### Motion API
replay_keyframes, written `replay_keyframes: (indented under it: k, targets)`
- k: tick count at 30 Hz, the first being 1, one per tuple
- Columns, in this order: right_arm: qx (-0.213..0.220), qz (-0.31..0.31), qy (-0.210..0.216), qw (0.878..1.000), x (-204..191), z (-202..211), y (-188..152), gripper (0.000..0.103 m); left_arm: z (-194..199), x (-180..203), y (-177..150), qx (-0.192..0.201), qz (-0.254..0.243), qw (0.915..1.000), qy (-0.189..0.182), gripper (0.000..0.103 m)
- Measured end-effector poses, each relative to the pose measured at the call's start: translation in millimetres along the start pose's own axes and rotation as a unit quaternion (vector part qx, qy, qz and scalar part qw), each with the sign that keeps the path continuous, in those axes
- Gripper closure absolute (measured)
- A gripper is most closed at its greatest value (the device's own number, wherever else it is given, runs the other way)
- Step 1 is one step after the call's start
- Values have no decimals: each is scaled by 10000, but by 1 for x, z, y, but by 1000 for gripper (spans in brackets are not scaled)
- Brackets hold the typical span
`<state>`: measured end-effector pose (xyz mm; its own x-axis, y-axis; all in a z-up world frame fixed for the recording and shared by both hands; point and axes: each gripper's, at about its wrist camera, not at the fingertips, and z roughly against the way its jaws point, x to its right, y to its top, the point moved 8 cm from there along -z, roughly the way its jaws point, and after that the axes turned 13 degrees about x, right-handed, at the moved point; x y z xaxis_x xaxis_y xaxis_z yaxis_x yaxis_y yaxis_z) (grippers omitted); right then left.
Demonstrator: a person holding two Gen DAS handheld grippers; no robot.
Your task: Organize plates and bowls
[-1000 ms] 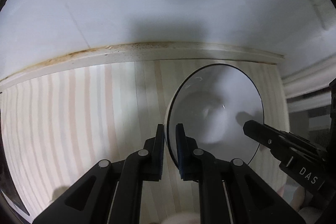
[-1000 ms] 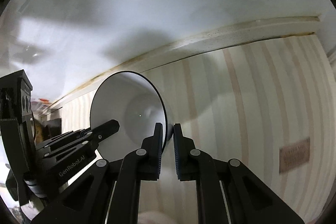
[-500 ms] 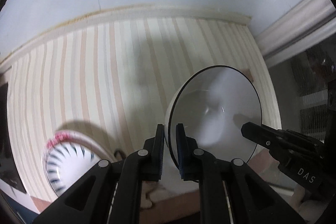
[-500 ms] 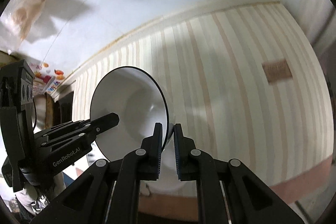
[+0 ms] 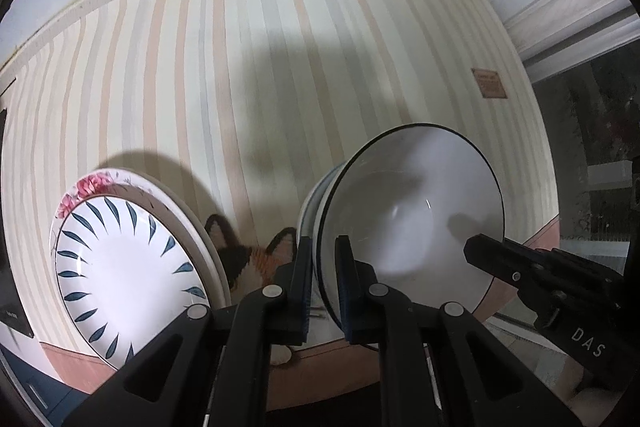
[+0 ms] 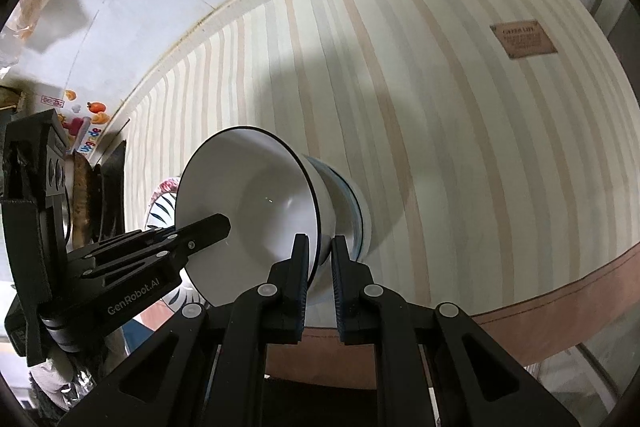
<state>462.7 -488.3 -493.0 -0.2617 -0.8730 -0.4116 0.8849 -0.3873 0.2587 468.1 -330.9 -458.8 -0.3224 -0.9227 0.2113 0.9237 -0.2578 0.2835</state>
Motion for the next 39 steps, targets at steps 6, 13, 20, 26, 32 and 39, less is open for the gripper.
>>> replay_keyframes:
  k: [6,13,20,26,32,39]
  targets:
    - [-118,-19,-29,9999,4,-9,-4,90,-8,-1,-5,-100,-62,9999,99,94]
    - [-190,-42,-55,9998,5,-11,-4,90,-10,1,-5,-133,-160,9996,196,94]
    - [-334,5,-116,9994,4,-18,-1,90,-10,0,-4,-136,-144,9995,249,93]
    - [-428,-3,-268,9987,5,-18,-2,87,-10,-1,-5,-152,-78,9995,257,92]
    - [-388,103,-306,9987,0,-12,-1,87,-2,-2,-5,-120,-36,9996,260,92]
    - [-77,253,-252,9993,-16,25,-9,86,45,5,-3,279,-157,9992,237,91]
